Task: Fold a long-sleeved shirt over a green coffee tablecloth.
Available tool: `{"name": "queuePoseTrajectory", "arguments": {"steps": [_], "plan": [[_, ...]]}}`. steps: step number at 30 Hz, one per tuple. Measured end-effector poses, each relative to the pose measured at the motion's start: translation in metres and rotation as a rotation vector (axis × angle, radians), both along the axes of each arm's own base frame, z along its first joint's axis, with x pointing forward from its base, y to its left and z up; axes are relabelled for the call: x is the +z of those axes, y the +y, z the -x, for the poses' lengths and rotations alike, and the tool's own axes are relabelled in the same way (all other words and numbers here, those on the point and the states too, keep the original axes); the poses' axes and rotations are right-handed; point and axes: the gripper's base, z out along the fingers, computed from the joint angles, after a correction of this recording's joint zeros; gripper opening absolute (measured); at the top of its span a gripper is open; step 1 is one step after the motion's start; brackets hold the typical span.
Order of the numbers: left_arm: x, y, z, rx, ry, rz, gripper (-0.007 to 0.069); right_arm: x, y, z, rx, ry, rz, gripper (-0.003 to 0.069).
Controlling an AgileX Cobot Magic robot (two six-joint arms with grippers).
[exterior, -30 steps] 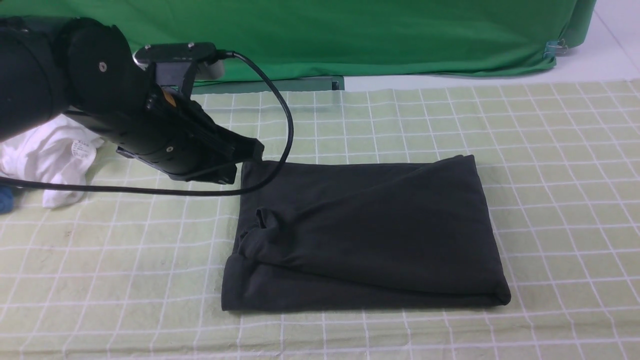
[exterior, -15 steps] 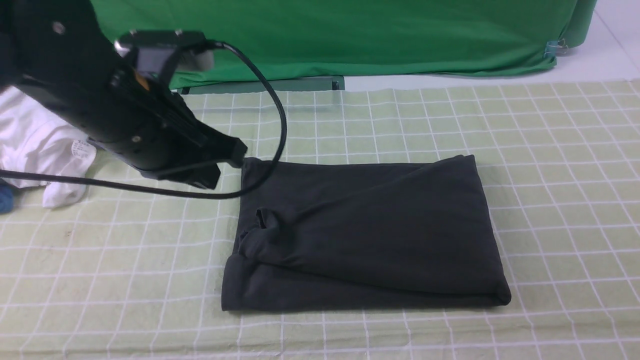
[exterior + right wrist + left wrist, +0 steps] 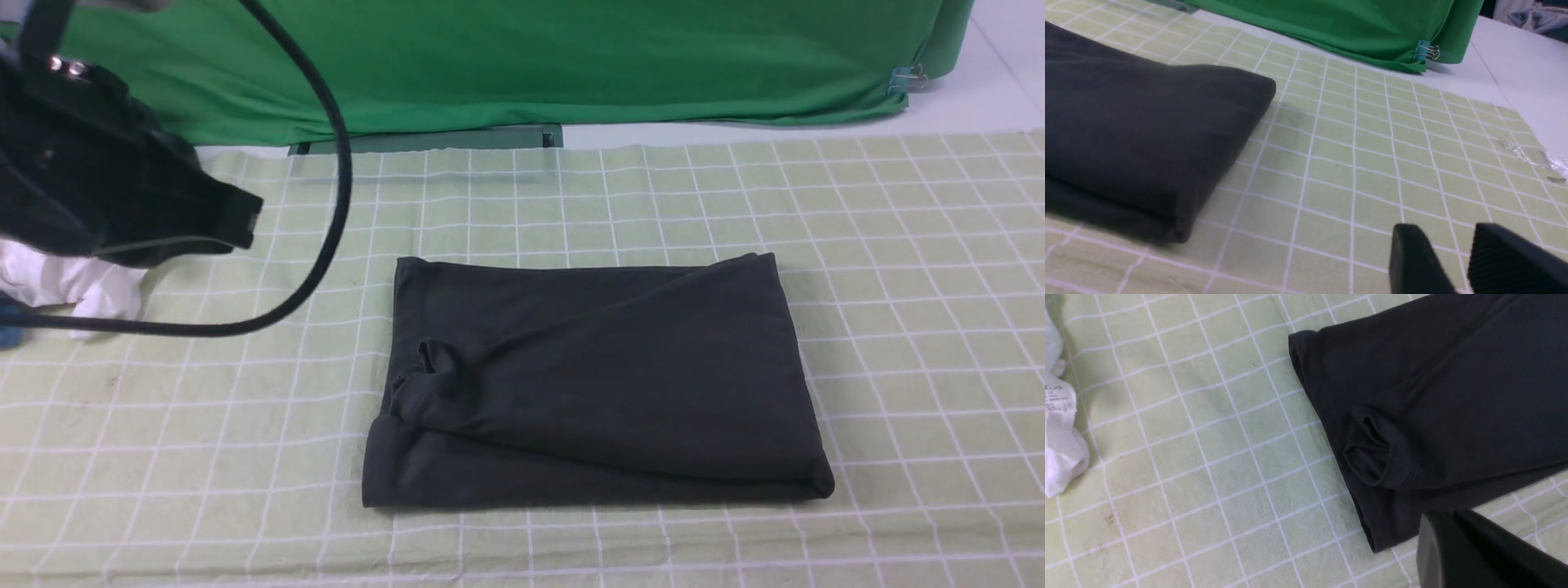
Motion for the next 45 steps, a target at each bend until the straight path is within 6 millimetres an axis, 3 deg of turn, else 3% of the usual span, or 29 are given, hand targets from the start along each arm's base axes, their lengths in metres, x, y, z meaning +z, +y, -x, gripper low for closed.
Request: {"name": "queuePoseTrajectory", "arguments": {"steps": [6, 11, 16, 21, 26, 29, 37, 45], "plan": [[0.013, 0.008, 0.023, 0.002, -0.044, -0.006, 0.0014, 0.000, 0.000, 0.000, 0.000, 0.000, 0.000, 0.0235], [0.022, 0.019, 0.059, 0.001, -0.104, 0.012, 0.0014, 0.000, 0.000, 0.000, 0.000, 0.000, 0.000, 0.0239], [-0.005, 0.029, 0.099, -0.001, -0.184, 0.064, 0.0014, 0.000, 0.000, 0.000, 0.000, 0.000, 0.000, 0.0239], [-0.056, 0.035, 0.119, 0.023, -0.422, 0.166, 0.0014, 0.000, 0.000, 0.000, 0.000, 0.000, 0.000, 0.0239], [-0.081, 0.040, 0.119, 0.068, -0.791, 0.282, 0.0014, 0.000, 0.000, 0.000, 0.000, -0.001, -0.001, 0.0239], [-0.093, 0.041, 0.117, 0.085, -0.899, 0.312, 0.0014, 0.000, 0.000, 0.000, 0.000, -0.001, -0.001, 0.0239], [-0.138, 0.039, 0.113, -0.013, -0.930, 0.098, 0.0014, 0.000, 0.000, 0.000, 0.000, 0.000, -0.001, 0.0239], [-0.157, 0.038, 0.114, -0.086, -0.925, -0.018, 0.0014, 0.000, 0.000, 0.000, 0.000, 0.000, -0.002, 0.0239]]}}
